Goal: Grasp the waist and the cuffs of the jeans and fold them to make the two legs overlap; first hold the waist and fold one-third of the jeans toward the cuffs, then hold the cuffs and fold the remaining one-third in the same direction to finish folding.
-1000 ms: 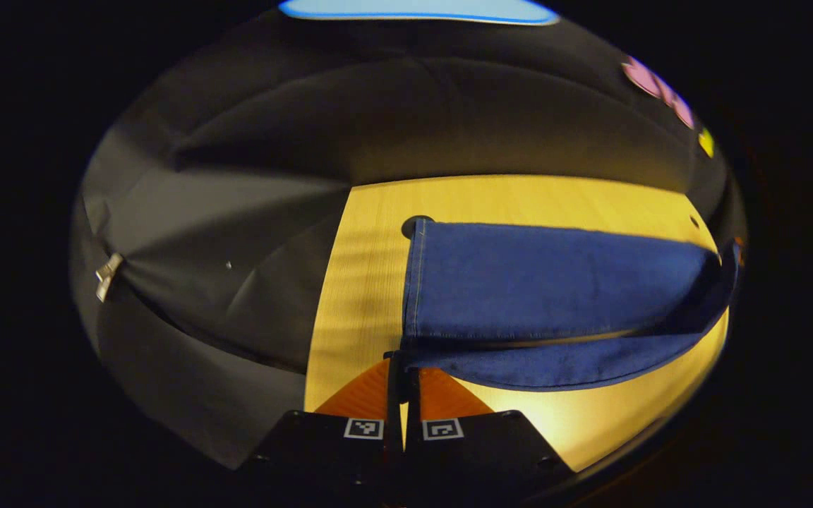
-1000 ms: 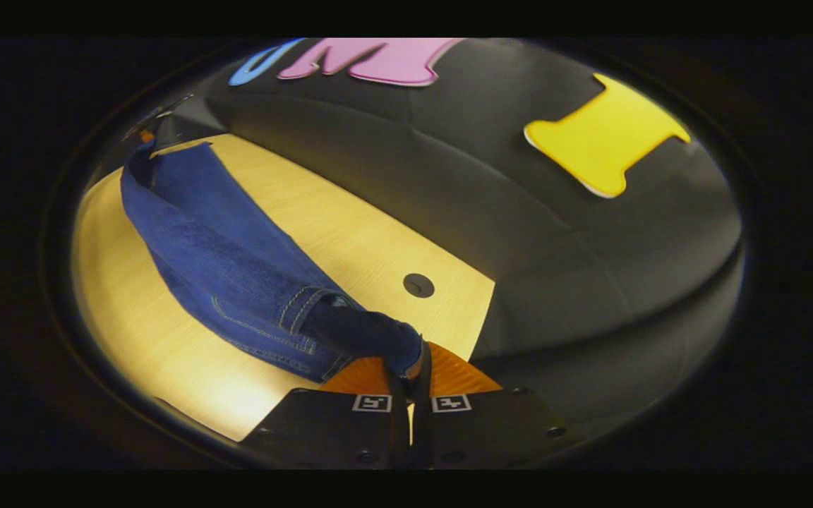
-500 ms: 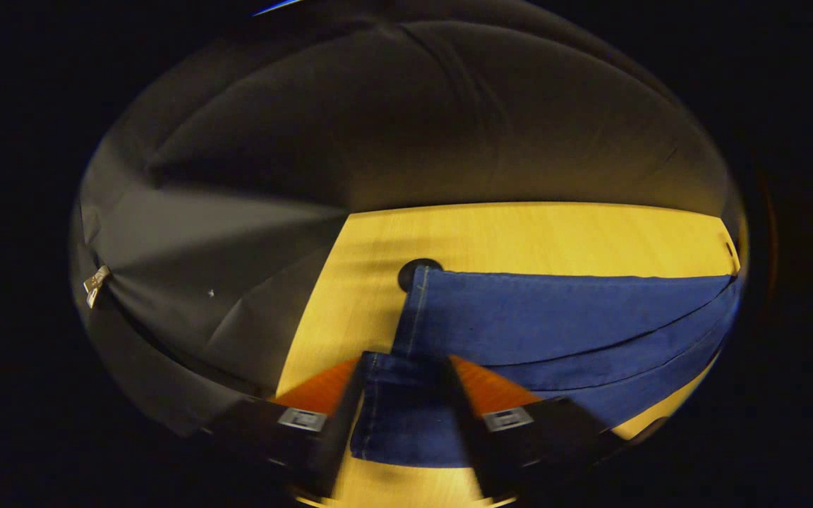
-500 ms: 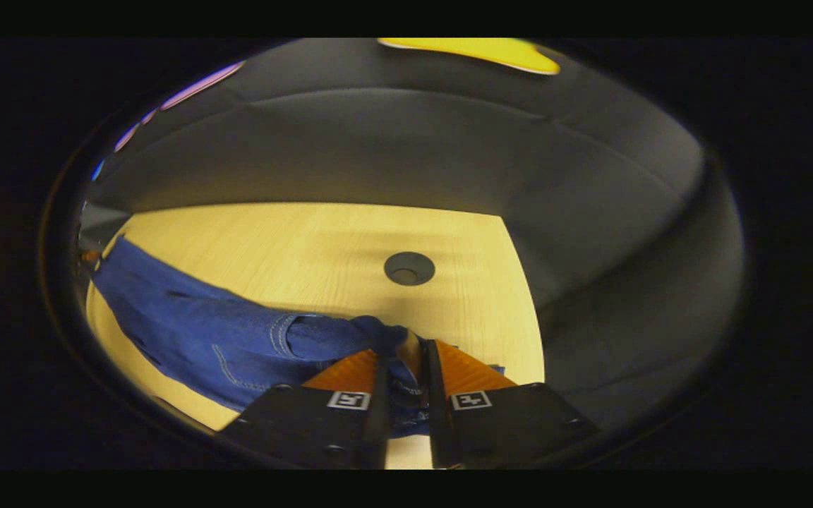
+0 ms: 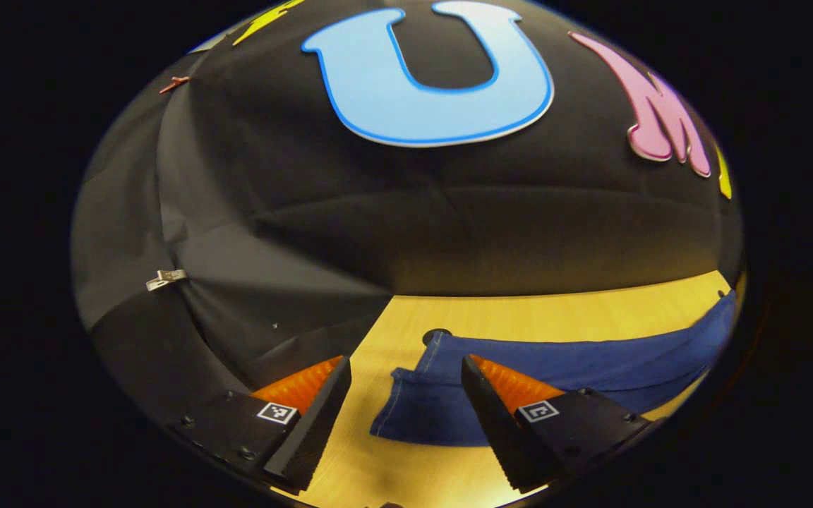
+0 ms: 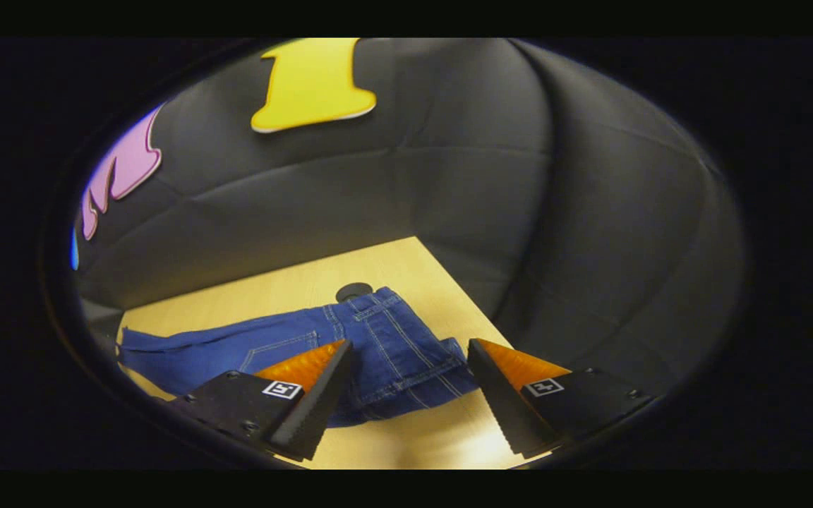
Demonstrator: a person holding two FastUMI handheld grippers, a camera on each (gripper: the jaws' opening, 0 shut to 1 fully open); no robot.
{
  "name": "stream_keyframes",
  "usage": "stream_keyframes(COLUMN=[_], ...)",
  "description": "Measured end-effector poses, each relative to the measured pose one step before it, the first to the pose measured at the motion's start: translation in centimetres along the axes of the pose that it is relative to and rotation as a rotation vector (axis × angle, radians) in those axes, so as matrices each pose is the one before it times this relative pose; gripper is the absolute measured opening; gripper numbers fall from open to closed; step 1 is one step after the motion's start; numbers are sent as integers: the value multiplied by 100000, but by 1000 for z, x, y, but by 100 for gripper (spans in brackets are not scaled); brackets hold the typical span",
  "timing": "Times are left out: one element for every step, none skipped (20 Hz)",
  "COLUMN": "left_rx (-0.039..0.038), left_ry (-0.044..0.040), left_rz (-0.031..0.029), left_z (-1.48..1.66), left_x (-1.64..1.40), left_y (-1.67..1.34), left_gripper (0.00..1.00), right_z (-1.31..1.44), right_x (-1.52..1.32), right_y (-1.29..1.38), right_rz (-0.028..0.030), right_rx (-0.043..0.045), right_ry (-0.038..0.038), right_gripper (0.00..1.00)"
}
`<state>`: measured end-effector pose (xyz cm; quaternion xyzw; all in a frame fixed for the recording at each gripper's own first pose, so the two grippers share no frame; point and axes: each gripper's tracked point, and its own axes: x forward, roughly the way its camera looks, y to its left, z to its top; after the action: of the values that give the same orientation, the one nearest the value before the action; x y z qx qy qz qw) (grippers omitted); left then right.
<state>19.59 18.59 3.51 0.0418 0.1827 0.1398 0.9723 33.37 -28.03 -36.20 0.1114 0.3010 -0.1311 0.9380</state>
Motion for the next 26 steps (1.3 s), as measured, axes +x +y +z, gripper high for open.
stream_keyframes(left_rx=[-308, -1227, -1350, -2069, -3357, -4606, -5039, -5197, -5279, -3791, -1462, 797, 2171, 1755, 980, 564, 704, 833, 849, 599, 643, 705, 800, 521, 427, 198], left_ry=[-1210, 405, 568, -108, 130, -225, -529, -737, -32, 1078, 1979, 1463, 714, 490, 388, -141, -30, 14, 190, 117, 152, 95, -41, 122, 349, 220], left_rz=[926, -174, -479, 1920, 1116, 617, -1468, -2812, -4674, -4402, -2515, -537, 195, 248, -854, -1189, -1619, -941, -304, -115, -66, 47, -159, -298, -424, -406], left_z=[14, -581, -442, -622, -741, -593, -363, -481, -441, -822, -795, -988, -670, -288, -222, -100, -52, -343, -118, -204, -110, -118, -201, -43, -141, -381], left_x=[-1539, -1108, -1413, -1281, -1226, -1332, -817, -958, -439, -359, -116, -290, 283, 109, 326, 77, 10, -203, 38, -14, 13, 20, 1, 26, -51, -116], left_y=[-146, -453, -250, -135, -604, -956, -1072, -1314, -1619, -1394, -827, 57, -35, -205, -425, -563, -573, -481, -232, -248, -162, -197, -199, -233, -164, -82], left_gripper=[98, 98, 98, 98, 98, 98, 98, 98, 98, 99, 99, 99, 100, 99, 97, 97, 97, 96, 96, 96, 96, 96, 96, 96, 96, 96], right_z=[-306, -60, -306, -74, -3, 465, 218, 75, 300, 324, 16, -388, -616, -758, -481, -5, -190, -194, -133, 167, 58, 308, -504, 184, -565, 317], right_x=[35, 103, 157, 98, 243, -262, 27, -75, -67, -328, -88, 121, 33, 161, -21, 307, 260, -141, 258, -455, -229, -53, -82, 466, 132, -150], right_y=[-301, 80, 183, -26, -21, -37, -176, -6, -251, -218, 115, -172, 119, 405, -193, 188, 180, -3, 204, -159, 128, 402, 732, 177, 440, 315], right_rz=[-705, -302, 399, -94, -516, -865, -1401, -695, -1751, -1349, 162, 141, -90, 870, -1003, -227, -660, -821, -409, -1070, 161, 342, 1107, -808, 514, -827], right_rx=[1023, 365, -15, -174, 226, 826, 1510, 1336, 253, 86, 313, 648, 1295, 47, -1075, -664, -594, -569, 218, 76, 1135, 1862, 2506, 15, -388, -1582], right_ry=[-2078, -1150, -221, 248, -275, -813, -1026, -1261, -1917, -1782, -158, 1876, 2774, 2696, 1951, -1412, 138, -770, 684, -437, 984, -467, 1808, -2570, 843, -1856], right_gripper=[98, 98, 98, 98, 98, 98, 98, 98, 98, 98, 98, 98, 98, 98, 98, 98, 92, 98, 99, 97, 96, 86, 82, 70, 59, 46])
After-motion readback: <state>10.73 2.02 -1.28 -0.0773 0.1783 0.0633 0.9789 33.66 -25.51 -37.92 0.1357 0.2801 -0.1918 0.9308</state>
